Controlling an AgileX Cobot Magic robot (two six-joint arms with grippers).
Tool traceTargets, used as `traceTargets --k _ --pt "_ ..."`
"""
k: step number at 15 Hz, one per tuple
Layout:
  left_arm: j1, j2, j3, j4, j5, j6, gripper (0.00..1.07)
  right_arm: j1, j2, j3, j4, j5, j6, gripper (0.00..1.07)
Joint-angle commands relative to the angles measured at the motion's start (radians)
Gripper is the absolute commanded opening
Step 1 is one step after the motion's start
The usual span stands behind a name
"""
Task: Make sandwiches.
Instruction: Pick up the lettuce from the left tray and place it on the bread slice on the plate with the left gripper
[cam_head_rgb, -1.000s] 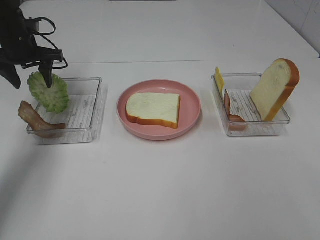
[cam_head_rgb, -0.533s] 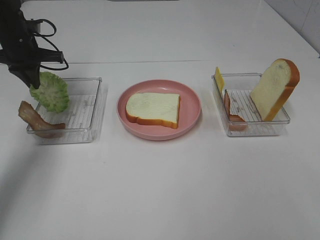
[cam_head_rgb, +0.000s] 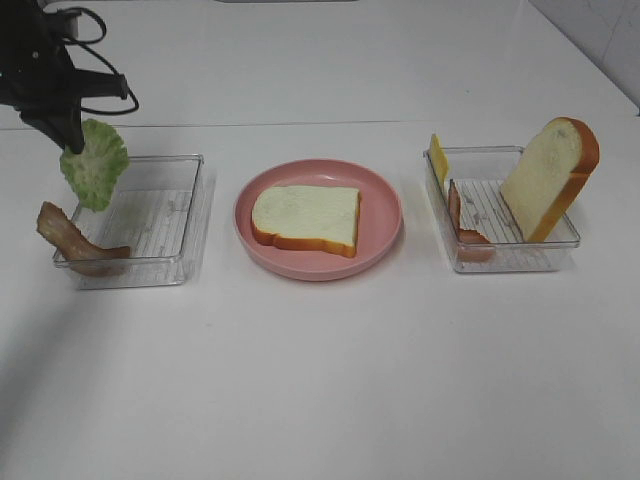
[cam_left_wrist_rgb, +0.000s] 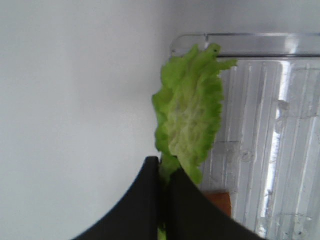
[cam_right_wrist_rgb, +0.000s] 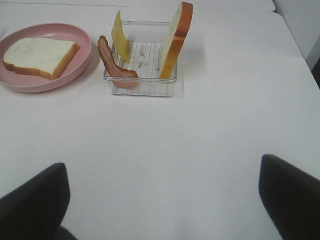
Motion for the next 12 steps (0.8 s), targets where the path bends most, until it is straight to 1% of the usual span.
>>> traceTargets --k 1,2,3,4,6,9,12 --pt "-0.006 -0.076 0.006 -0.098 -0.052 0.021 0.00 -0.004 -0.011 0.002 -0.002 -0.011 -0.007 0.96" --pt "-0.008 -0.093 0.006 -0.149 -0.077 0.042 0.00 -0.004 -0.011 0.002 -0.002 -0.011 -0.007 0.96" --pt "-0.012 -0.097 0.006 -0.229 -0.101 0.075 0.00 -0.004 -0.011 0.002 -0.002 -0.011 -0.007 0.96" --pt "-0.027 -0.093 0.006 -0.354 -0.125 0.117 0.00 -0.004 -0.009 0.002 -0.002 -0.011 -0.007 0.96" --pt "-0.059 -0.084 0.006 -0.481 -0.165 0.170 0.00 -0.004 -0.009 0.002 -0.002 -0.011 -0.007 0.96" --pt "-0.128 -0.061 0.007 -0.589 -0.220 0.223 0.00 -0.004 -0.009 0.002 -0.002 -0.011 -0.007 0.96" --pt "-0.216 -0.007 0.007 -0.677 -0.263 0.230 0.00 -0.004 -0.009 0.002 -0.002 -0.011 -0.007 0.96"
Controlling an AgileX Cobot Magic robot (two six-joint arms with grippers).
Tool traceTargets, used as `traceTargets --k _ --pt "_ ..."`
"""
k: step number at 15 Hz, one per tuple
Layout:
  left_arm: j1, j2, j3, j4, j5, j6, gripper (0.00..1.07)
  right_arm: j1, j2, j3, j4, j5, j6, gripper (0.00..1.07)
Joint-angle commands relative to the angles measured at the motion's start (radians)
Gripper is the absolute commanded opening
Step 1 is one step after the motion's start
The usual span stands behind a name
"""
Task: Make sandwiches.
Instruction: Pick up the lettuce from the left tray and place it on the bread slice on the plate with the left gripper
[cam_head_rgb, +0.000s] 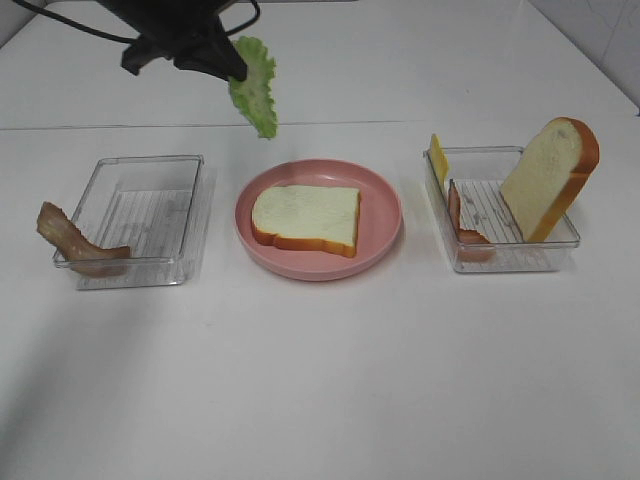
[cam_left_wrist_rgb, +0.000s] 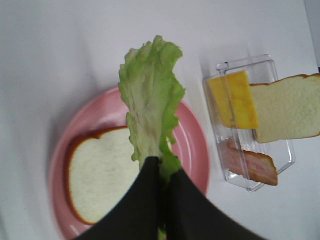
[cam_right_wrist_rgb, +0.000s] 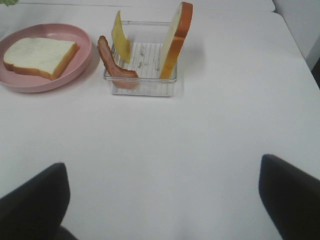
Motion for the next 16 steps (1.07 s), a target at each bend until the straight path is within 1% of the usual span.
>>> traceTargets --k 1,3,4,5,6,7,8,11,12,14,15,16 --pt "-0.065 0.044 0.007 -0.080 -0.038 0.010 0.00 -0.004 -0.009 0.002 -0.002 -0.011 -0.007 0.96" --pt "-0.126 0.100 0.007 -0.163 -0.054 0.076 0.00 -0.004 -0.009 0.002 -0.002 -0.011 -0.007 0.96" --pt "-0.143 0.119 0.007 -0.186 -0.057 0.096 0.00 -0.004 -0.009 0.002 -0.002 -0.011 -0.007 0.96" --pt "-0.152 0.137 0.007 -0.186 -0.057 0.098 0.00 -0.004 -0.009 0.002 -0.002 -0.011 -0.007 0.96" --pt "-0.156 0.156 0.007 -0.177 -0.054 0.100 0.00 -0.004 -0.009 0.002 -0.002 -0.011 -0.007 0.96" --pt "-0.156 0.168 0.007 -0.140 -0.054 0.100 0.00 -0.004 -0.009 0.002 -0.002 -0.011 -0.007 0.96" --pt "-0.149 0.169 0.007 -0.079 -0.051 0.099 0.00 -0.004 -0.009 0.002 -0.002 -0.011 -0.007 0.96" --pt "-0.144 0.168 0.007 0.079 -0.030 0.052 0.00 -0.004 -0.009 0.002 -0.002 -0.011 -0.007 0.96" --pt "-0.144 0.168 0.007 0.127 -0.024 0.024 0.00 -0.004 -0.009 0.002 -0.002 -0.011 -0.007 0.96" --pt "-0.144 0.168 0.007 0.194 -0.023 -0.051 0.00 -0.004 -0.009 0.002 -0.002 -0.011 -0.007 0.96" --pt "-0.144 0.168 0.007 0.206 -0.019 -0.055 0.04 -0.004 -0.009 0.002 -0.002 -0.011 -0.007 0.96" --pt "-0.144 0.167 0.007 0.214 -0.007 -0.054 0.20 -0.004 -0.009 0.002 -0.002 -0.011 -0.007 0.96"
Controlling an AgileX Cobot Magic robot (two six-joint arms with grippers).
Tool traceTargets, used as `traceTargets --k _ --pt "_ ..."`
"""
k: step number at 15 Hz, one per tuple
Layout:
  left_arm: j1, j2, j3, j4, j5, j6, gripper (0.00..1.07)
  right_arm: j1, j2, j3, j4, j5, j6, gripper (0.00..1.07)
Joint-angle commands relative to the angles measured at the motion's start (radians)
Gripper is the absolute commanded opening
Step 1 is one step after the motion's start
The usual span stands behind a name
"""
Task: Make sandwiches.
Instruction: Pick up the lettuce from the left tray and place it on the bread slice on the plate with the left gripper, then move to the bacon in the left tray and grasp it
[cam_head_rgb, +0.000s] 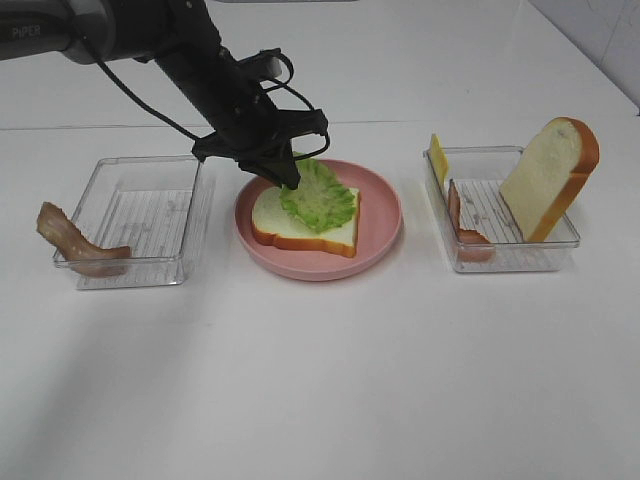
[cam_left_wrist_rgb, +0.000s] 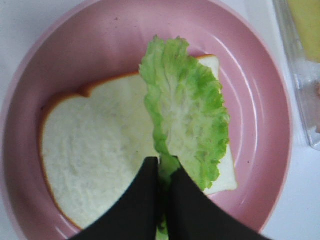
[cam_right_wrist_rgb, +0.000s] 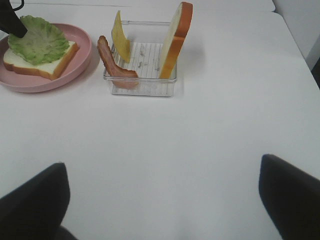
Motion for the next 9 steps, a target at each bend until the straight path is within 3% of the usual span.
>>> traceTargets --k 1,2,3,5,9 --pt "0.001 -0.005 0.007 0.011 0.022 -0.014 0.31 -0.004 -0.009 0.002 -0.002 -0.011 -0.007 0.96" --pt "0.001 -0.009 0.006 0.011 0.051 -0.014 0.59 -0.004 -0.009 0.002 -0.002 -0.011 -0.007 0.96" --pt "0.001 -0.017 0.006 0.011 0.068 -0.013 0.73 -0.004 -0.009 0.002 -0.002 -0.011 -0.007 0.96" --pt "0.001 -0.053 0.006 0.023 0.071 -0.006 0.80 -0.004 -0.009 0.002 -0.002 -0.011 -0.007 0.96" --pt "0.001 -0.135 0.004 0.120 0.091 -0.008 0.80 -0.004 -0.009 0.002 -0.002 -0.011 -0.007 0.96"
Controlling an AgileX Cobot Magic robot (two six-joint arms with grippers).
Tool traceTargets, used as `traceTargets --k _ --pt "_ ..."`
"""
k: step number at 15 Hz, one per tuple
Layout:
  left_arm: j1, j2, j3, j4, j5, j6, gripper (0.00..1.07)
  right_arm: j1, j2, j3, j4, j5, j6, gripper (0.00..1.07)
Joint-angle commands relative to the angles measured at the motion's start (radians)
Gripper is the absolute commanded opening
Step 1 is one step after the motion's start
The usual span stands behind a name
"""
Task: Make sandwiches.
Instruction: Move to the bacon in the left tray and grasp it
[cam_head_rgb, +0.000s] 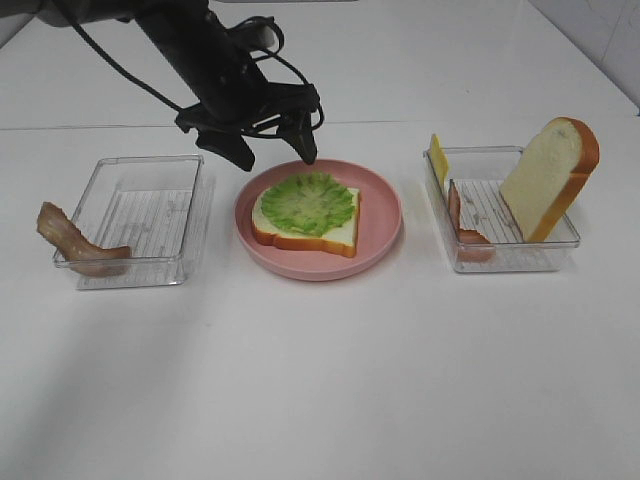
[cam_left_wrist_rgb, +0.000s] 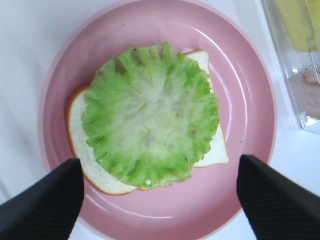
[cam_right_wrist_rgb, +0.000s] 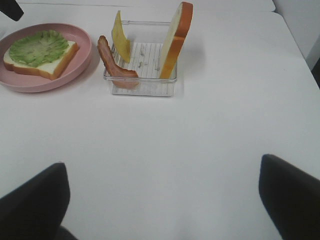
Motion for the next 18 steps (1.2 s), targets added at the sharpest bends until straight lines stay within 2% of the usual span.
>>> traceTargets --k 1,5,8,10,14,15,16,18 --pt "0.002 -0.072 0.004 0.096 0.061 -0.011 0.80 -0.004 -0.009 0.002 -0.002 -0.011 -0.007 0.96" --pt "0.027 -0.174 0.004 0.304 0.267 -0.096 0.75 -0.004 -0.009 0.002 -0.002 -0.011 -0.007 0.96" --pt "0.080 -0.249 0.008 0.326 0.272 -0.147 0.69 -0.004 -0.007 0.002 -0.001 -0.011 -0.007 0.96" --pt "0.114 -0.318 0.032 0.330 0.272 -0.156 0.69 -0.004 -0.006 0.002 -0.001 -0.011 -0.007 0.96" --pt "0.199 -0.515 0.235 0.345 0.271 -0.162 0.69 -0.004 -0.006 0.002 -0.001 -0.011 -0.007 0.96" --pt "0.226 -0.565 0.303 0.354 0.270 -0.181 0.69 -0.004 -0.006 0.002 -0.001 -0.011 -0.007 0.96" --pt "0.270 -0.640 0.430 0.397 0.263 -0.210 0.69 -0.004 -0.006 0.002 -0.001 -0.011 -0.007 0.96" --pt "0.286 -0.671 0.519 0.405 0.237 -0.217 0.69 -0.004 -0.006 0.002 -0.001 -0.011 -0.007 0.96"
